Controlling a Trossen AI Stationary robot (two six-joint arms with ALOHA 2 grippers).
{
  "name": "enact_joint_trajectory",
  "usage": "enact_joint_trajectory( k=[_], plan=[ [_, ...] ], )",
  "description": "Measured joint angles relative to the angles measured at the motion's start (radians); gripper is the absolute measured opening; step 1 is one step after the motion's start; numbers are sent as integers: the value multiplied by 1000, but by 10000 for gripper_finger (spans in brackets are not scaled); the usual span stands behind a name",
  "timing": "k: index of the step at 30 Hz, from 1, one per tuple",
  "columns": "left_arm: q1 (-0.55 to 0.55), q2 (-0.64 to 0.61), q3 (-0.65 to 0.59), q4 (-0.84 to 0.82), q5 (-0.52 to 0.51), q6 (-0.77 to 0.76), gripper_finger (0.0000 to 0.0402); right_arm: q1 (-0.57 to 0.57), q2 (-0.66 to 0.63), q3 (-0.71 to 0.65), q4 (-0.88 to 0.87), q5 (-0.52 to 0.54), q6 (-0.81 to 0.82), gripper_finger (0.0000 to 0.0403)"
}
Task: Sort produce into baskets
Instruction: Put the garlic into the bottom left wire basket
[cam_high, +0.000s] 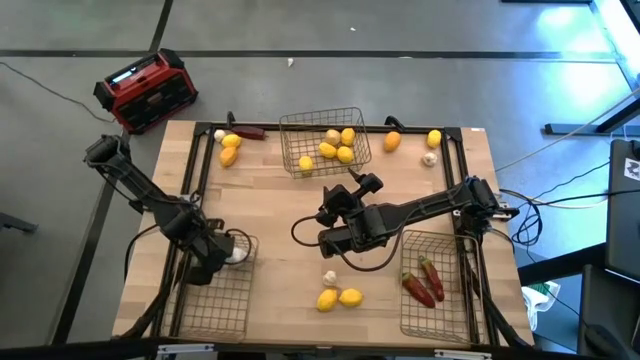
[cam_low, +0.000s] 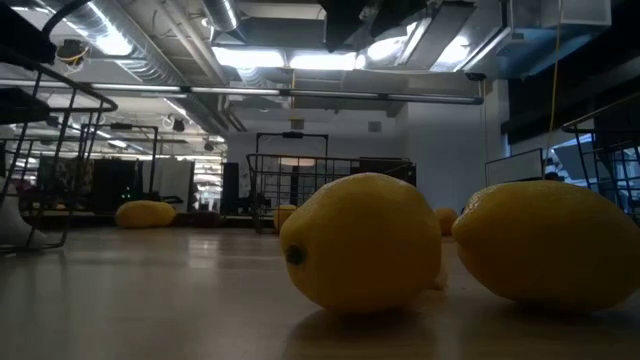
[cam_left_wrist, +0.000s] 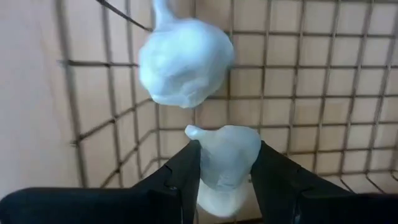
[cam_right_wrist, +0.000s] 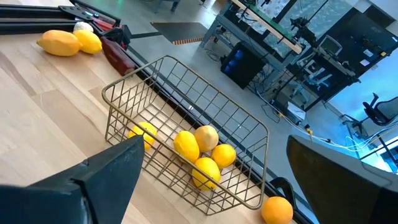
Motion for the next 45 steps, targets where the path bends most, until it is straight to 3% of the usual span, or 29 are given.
enact_joint_trajectory(
  k=[11,22,27,34,41,45],
  plan=[
    [0,-1,0,-8,-31,-33,209,0,0,0,0,0,0,390],
    [0,-24,32,-15,-13,-20,213,0,0,0,8,-1,0,390],
    [0,-89,66,-15,-39,-7,214,0,0,0,25,-87,0,390],
    [0,-205,72,-13,-197,-14,214,0,0,0,184,-145,-2,390],
    [0,-273,72,-12,-424,-2,214,0,0,0,178,-192,-184,390],
    [0,-277,72,-11,-566,-22,214,0,0,0,198,-248,-203,390]
  ],
)
